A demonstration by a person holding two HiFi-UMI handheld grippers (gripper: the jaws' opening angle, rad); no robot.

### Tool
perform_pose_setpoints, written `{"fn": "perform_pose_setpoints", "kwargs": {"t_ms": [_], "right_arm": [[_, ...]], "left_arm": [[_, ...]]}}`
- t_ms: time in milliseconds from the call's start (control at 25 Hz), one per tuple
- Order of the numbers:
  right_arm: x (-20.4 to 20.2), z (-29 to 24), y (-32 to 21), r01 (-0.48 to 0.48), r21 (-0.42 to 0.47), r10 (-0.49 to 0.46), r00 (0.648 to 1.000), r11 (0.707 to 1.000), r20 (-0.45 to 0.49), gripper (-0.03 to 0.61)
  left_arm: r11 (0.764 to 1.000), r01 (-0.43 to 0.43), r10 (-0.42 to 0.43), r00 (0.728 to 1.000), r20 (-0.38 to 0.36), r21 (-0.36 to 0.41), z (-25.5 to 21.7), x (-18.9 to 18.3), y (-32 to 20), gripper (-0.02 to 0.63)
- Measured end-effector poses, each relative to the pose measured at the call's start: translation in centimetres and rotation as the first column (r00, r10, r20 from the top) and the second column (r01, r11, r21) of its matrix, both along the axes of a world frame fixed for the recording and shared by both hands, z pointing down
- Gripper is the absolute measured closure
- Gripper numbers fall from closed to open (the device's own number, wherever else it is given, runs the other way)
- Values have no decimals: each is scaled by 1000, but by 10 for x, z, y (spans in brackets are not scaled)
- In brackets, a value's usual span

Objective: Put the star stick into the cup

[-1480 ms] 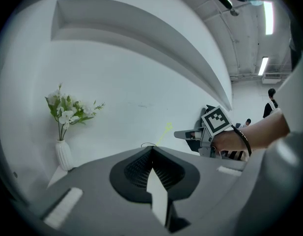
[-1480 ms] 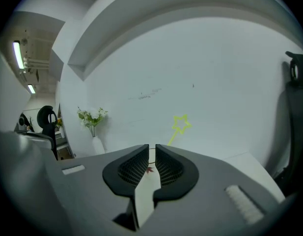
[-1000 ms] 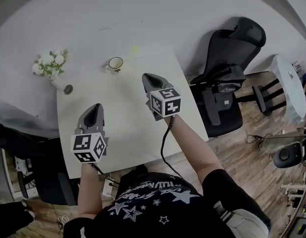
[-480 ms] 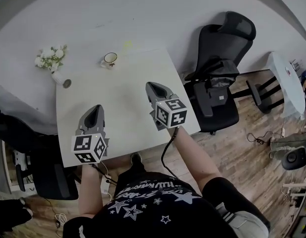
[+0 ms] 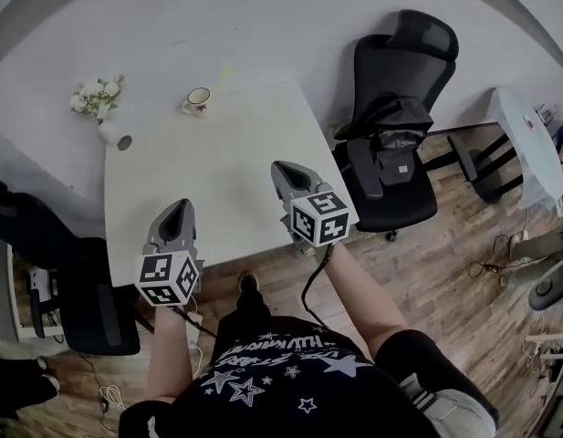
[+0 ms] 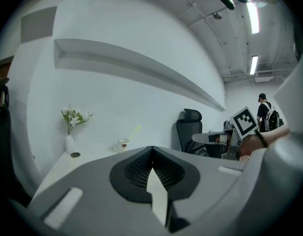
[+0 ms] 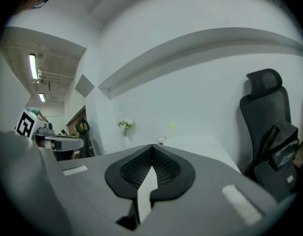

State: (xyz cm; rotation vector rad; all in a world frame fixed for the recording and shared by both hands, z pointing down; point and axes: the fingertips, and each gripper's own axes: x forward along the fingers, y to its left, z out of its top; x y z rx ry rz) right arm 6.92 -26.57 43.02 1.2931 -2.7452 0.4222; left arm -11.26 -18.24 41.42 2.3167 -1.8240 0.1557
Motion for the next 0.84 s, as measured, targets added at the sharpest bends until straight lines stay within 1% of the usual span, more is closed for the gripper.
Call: {"fn": "perform_pose_setpoints", "kwargs": {"t_ms": [280, 520, 840], "right_arm": [[21, 4, 40, 10, -5, -10, 1000, 1000, -14, 563], [36, 9, 64, 5, -11, -5, 1000, 1000, -10, 563], [39, 2, 86, 22, -1, -22, 1000, 1000, -13, 563]], "left_arm": [[1000, 16, -16, 1000, -11, -8, 5, 16, 41, 611], [1000, 17, -17, 1000, -18, -16, 10, 28, 66, 611], [1000, 13, -13, 1000, -17, -9, 4, 33, 86, 611]]}}
